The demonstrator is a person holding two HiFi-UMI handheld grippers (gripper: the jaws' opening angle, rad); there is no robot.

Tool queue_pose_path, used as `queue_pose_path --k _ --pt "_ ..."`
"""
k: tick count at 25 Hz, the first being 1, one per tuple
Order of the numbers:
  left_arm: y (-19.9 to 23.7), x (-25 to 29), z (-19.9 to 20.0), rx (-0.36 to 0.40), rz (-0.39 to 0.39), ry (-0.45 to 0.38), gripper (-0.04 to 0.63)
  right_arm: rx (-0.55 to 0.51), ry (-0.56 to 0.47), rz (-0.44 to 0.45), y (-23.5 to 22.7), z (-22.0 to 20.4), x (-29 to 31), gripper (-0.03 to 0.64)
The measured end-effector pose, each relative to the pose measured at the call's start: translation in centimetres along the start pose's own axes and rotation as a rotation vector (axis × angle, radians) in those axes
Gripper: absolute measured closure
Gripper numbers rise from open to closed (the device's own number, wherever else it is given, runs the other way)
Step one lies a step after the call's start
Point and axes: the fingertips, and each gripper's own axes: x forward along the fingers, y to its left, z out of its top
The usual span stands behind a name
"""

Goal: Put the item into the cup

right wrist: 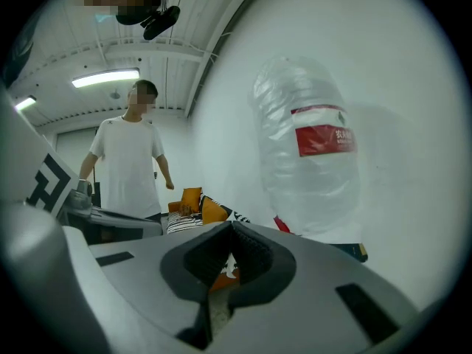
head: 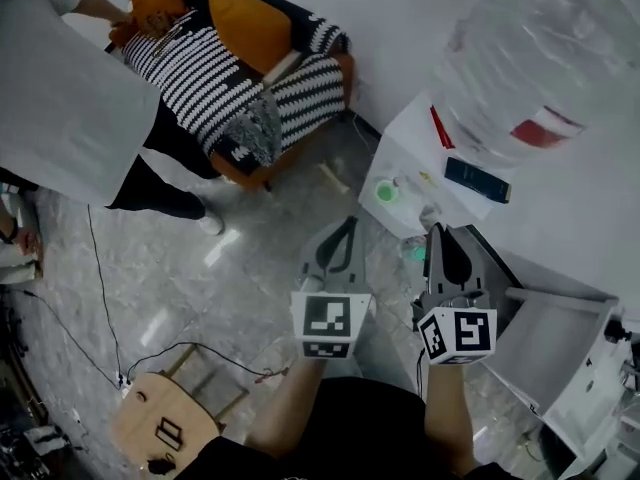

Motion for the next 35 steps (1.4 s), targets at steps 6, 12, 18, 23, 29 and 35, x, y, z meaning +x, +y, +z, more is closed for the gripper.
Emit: queue_pose_path --k 6,12,18,23,29,35 --pt "0.4 3.1 -3.2 -0.015 -0.007 0.062 0.581 0.016 0.053 0.015 -0.6 -3.3 2.8 0.606" --pt "0.5 6.7 -8.1 -0.044 -0.022 0.143 0.581 0.031 0.121 0.021 -0.9 -8.4 5.9 0.606" --pt "1.1 10.1 -13.4 -0.072 -0.031 0.200 0.581 0.027 0.183 0.027 -2.1 -14.5 8.7 0.606" --pt "1.7 12.4 -17.5 -0.117 -0.019 0.235 0.581 0.024 0.214 0.017 -3.1 -19.1 11.0 0.606" --pt "2.1 14.3 -21.7 -0.166 0.004 0.262 0.581 0.025 0.247 -0.008 -4.3 -24.2 13.4 0.606" --pt "2.3 14.8 -24.3 -0.170 0.011 0.286 0.581 -0.014 0.287 -0.039 -5.1 -28.1 15.7 0.606"
